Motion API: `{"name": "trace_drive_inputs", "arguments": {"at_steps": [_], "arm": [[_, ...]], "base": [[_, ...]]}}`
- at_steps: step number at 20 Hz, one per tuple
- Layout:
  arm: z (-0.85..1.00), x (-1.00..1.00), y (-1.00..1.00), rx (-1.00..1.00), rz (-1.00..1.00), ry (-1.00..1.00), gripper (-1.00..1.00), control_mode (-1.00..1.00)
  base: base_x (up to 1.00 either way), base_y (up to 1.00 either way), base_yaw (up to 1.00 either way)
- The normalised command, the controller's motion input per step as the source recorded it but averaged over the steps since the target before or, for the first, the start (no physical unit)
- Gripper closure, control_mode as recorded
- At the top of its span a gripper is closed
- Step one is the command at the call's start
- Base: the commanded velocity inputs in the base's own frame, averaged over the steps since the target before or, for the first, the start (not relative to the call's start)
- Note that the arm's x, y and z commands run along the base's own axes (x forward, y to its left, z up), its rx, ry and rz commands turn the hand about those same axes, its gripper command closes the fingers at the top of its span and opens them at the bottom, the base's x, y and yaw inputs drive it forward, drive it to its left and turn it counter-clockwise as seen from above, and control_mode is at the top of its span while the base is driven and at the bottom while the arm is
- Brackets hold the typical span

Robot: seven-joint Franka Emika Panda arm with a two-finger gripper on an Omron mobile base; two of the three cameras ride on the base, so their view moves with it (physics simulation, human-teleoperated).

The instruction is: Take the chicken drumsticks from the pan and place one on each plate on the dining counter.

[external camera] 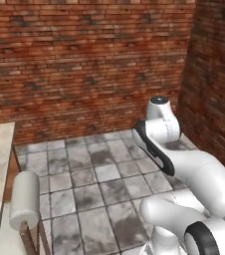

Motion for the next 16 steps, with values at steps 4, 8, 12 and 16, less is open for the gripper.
{"name": "trace_drive_inputs", "arguments": {"at_steps": [4,8,12,16], "arm": [[0.0,0.0,0.0,0.0,0.0,0.0,1.0,1.0],[0.0,0.0,0.0,0.0,0.0,0.0,1.0,1.0],[0.0,0.0,0.0,0.0,0.0,0.0,1.0,1.0],[0.0,0.0,0.0,0.0,0.0,0.0,1.0,1.0]], "base": [[1.0,0.0,0.25],[1.0,0.0,0.27],[1.0,0.0,0.33],[1.0,0.0,0.38]]}}
